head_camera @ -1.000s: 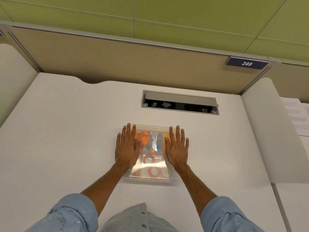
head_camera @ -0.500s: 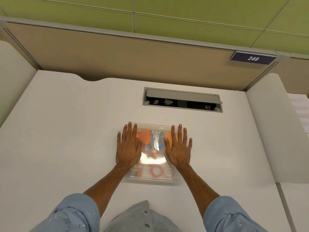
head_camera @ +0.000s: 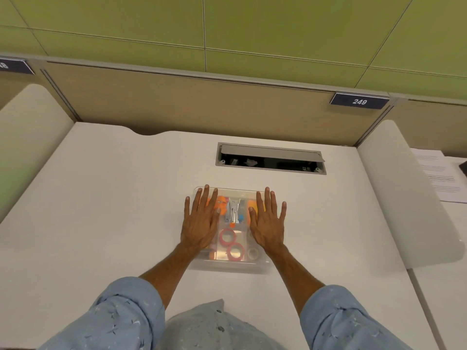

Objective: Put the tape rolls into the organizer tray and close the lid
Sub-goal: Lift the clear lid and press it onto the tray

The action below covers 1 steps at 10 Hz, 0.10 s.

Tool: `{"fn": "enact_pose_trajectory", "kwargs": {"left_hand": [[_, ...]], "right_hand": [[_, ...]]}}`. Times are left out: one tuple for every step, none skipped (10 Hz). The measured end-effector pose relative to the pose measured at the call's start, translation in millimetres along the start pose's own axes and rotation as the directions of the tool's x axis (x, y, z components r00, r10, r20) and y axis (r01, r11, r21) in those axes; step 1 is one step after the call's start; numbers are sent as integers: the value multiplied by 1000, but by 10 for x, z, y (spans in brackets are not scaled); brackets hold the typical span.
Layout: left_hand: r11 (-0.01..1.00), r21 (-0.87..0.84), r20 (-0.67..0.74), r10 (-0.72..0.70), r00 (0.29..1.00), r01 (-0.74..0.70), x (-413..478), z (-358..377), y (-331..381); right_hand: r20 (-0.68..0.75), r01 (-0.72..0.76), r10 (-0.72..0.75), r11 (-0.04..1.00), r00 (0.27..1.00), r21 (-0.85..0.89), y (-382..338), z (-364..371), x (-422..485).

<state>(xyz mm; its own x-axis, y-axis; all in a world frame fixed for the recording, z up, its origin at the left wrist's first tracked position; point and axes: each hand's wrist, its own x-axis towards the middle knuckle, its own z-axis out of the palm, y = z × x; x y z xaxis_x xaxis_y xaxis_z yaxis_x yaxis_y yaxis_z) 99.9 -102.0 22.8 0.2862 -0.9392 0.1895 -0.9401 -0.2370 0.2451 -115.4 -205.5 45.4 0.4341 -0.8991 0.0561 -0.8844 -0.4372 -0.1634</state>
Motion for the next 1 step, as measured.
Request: {"fn": "enact_pose_trajectory", "kwargs": {"left_hand": [[998,-29,-35,49,998,-50,172,-129,35]], "right_hand": [[-83,10,-9,1000,996,10,-42,-150,116]]}}
